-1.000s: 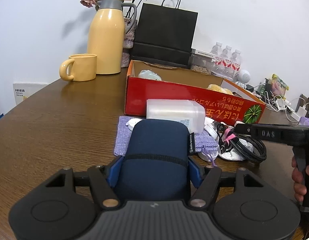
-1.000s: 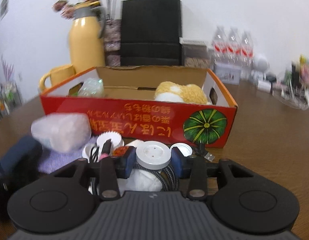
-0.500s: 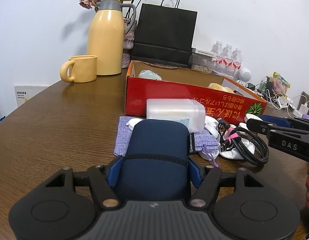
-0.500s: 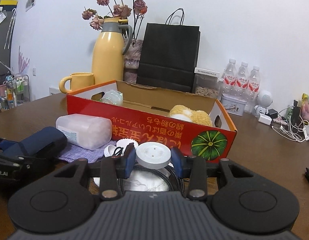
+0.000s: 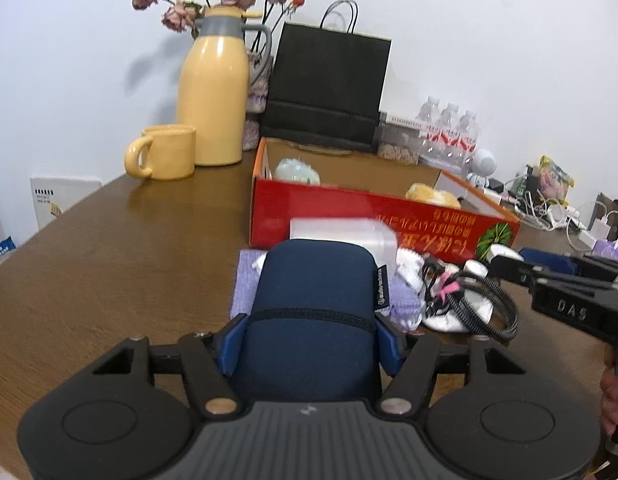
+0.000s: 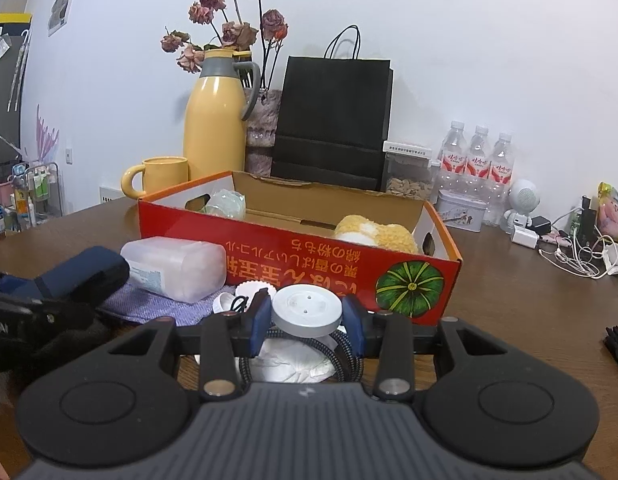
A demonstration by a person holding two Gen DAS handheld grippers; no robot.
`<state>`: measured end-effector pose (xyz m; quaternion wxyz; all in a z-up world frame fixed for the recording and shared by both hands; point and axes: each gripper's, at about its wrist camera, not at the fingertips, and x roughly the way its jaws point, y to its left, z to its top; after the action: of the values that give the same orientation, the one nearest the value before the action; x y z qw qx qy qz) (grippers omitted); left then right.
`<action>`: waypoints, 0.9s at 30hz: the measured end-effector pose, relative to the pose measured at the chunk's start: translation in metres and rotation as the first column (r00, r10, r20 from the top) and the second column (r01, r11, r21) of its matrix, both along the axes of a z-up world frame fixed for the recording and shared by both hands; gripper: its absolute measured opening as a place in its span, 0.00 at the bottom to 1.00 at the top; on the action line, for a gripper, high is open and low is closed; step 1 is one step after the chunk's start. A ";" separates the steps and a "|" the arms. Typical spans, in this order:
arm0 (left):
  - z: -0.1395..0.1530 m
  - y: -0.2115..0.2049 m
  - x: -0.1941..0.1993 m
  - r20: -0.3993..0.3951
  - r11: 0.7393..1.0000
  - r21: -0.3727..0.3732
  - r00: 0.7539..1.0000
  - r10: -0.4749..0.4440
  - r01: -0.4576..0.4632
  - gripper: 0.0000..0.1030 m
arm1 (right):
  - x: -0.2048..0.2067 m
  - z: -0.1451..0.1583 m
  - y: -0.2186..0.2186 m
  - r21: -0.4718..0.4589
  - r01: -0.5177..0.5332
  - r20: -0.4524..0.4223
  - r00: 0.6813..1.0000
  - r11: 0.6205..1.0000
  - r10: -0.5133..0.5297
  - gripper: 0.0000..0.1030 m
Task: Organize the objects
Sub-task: 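Carry the navy case and white lid over the box with both tools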
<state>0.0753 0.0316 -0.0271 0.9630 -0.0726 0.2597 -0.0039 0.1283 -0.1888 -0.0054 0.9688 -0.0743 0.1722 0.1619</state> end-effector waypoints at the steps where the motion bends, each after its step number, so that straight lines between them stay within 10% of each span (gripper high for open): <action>1: 0.004 0.000 0.000 0.007 1.000 0.002 1.000 0.001 -0.001 0.61 | -0.001 0.001 -0.001 0.002 -0.001 0.004 1.000 1.000 0.000 0.38; 27: 0.075 -0.026 0.136 0.111 0.999 -0.018 0.993 -0.033 0.035 0.61 | 0.097 0.053 0.020 0.106 -0.003 0.060 0.998 0.994 -0.003 0.38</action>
<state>0.2118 0.0060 0.0479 0.9749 -0.0773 0.2069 -0.0267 0.2252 -0.1689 0.0478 0.9761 -0.0277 0.1341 0.1685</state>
